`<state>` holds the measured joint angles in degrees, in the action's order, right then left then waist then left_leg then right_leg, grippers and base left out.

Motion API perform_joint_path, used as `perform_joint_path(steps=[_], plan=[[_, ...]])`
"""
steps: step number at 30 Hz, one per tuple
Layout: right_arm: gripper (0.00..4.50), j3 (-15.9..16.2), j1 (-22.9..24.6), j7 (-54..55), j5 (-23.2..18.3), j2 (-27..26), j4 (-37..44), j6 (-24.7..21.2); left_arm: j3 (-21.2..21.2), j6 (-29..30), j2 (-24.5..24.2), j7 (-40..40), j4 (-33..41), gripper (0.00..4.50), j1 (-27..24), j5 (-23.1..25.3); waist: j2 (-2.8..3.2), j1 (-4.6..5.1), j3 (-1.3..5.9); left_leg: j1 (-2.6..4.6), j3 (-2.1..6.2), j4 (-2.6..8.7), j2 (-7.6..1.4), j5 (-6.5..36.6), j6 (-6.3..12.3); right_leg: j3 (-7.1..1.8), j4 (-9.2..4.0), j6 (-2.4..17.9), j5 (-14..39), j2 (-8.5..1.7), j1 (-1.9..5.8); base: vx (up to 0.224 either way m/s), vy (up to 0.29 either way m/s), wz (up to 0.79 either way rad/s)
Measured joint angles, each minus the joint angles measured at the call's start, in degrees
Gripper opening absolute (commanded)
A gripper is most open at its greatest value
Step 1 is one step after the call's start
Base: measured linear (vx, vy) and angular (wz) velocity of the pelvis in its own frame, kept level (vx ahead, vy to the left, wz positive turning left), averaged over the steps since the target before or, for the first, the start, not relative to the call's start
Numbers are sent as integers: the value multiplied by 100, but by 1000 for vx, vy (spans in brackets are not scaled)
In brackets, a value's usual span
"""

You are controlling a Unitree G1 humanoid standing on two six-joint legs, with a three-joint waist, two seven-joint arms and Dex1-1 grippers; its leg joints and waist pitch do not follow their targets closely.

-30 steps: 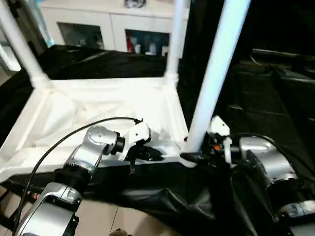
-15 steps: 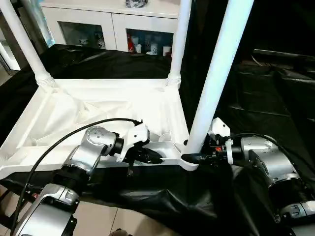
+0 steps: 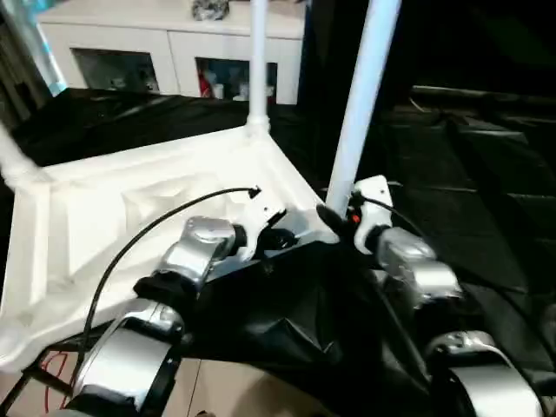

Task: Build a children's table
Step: Rotate leg to tighten

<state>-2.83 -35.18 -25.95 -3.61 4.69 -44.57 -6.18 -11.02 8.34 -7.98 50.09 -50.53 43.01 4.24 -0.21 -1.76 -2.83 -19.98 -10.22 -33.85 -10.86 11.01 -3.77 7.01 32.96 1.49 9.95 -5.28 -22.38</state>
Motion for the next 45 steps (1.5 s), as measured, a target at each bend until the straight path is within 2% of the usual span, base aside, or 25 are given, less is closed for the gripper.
perform_joint_path(steps=[1,2,6,7,10,12,15,20,24,27,28,32,34,37,38,45], plan=[[225,0,0,0,18,-3,-21,45,0,-2,0,0,0,0,0,0,0,-1,0,0,0,0,0,0,0,-1,0,0,0,0,0,0,0,0],[266,0,0,-2,17,-3,-28,63,0,-11,-1,8,0,0,0,0,0,-4,0,0,1,1,0,0,0,-1,3,0,0,0,0,0,0,0],[287,-1,0,-151,-96,-11,-23,51,-1,-64,-46,144,1,0,-4,0,0,-1,0,0,1,9,-2,0,0,-1,12,4,-3,1,-1,0,0,0],[314,-1,-1,-207,-98,-10,-24,59,-1,-83,-73,194,3,0,-8,0,-1,1,0,-1,1,13,-2,0,0,-1,13,8,-5,1,-2,0,0,0],[327,1,0,-521,-72,31,-41,122,-6,-156,-144,351,70,0,-61,0,0,3,0,-1,1,24,-2,0,0,-1,15,12,-9,1,-2,0,0,0],[361,80,0,-975,-58,174,-35,156,-23,-258,-234,589,226,0,-171,-1,3,-6,2,-1,1,31,-2,0,0,-1,17,23,-31,1,-5,0,0,0],[361,233,52,-1518,-74,382,138,122,-45,-355,-297,937,388,0,-267,-38,8,-58,3,-3,0,44,-6,0,-1,-2,25,37,-66,5,-17,34,-11,3],[361,585,314,-2963,-302,932,632,-12,-174,-490,-633,1716,759,0,-466,-226,24,-229,6,-23,-15,75,-14,-16,37,-3,67,63,-27,9,-78,50,-12,1],[361,778,464,-3832,-343,1326,870,-71,-238,-610,-758,2112,935,0,-589,-266,23,-355,5,-22,-18,64,-17,-15,37,-7,104,66,-8,8,-89,0,0,0],[361,923,601,-4336,-388,1573,1077,-215,-290,-625,-862,2429,1073,0,-706,-326,25,-381,3,-15,-22,53,-22,-11,25,-9,116,64,-7,7,-82,0,0,0],[336,960,614,-4460,-426,1633,1101,-256,-316,-625,-884,2495,1108,0,-728,-337,24,-384,2,-11,-22,51,-23,1,5,-9,116,64,-7,7,-77,0,0,0],[325,1092,655,-4835,-524,1802,1243,-482,-398,-615,-1006,2797,1301,0,-851,-427,22,-399,0,-15,-26,44,-24,1,2,-15,117,64,-9,7,-71,0,0,0],[294,1123,667,-4902,-530,1803,1244,-511,-406,-610,-1059,2865,1327,0,-865,-450,24,-403,-1,-17,-26,41,-24,1,2,-15,118,63,-9,6,-71,0,0,0],[282,1149,672,-4950,-525,1836,1308,-561,-405,-588,-1093,2938,1371,0,-875,-455,24,-408,-1,-21,-26,37,-25,0,2,-18,120,63,-9,6,-71,0,0,0],[260,1156,672,-4955,-526,1844,1323,-570,-405,-579,-1097,2942,1391,0,-882,-455,24,-409,-1,-21,-26,34,-25,0,2,-18,120,62,-9,6,-69,0,0,0],[254,1086,767,-4710,-540,1710,1419,-621,-391,-463,-1027,2772,1412,0,-889,-455,24,-407,-1,-21,-26,29,-25,0,2,-19,120,60,-7,6,-66,0,0,0]])
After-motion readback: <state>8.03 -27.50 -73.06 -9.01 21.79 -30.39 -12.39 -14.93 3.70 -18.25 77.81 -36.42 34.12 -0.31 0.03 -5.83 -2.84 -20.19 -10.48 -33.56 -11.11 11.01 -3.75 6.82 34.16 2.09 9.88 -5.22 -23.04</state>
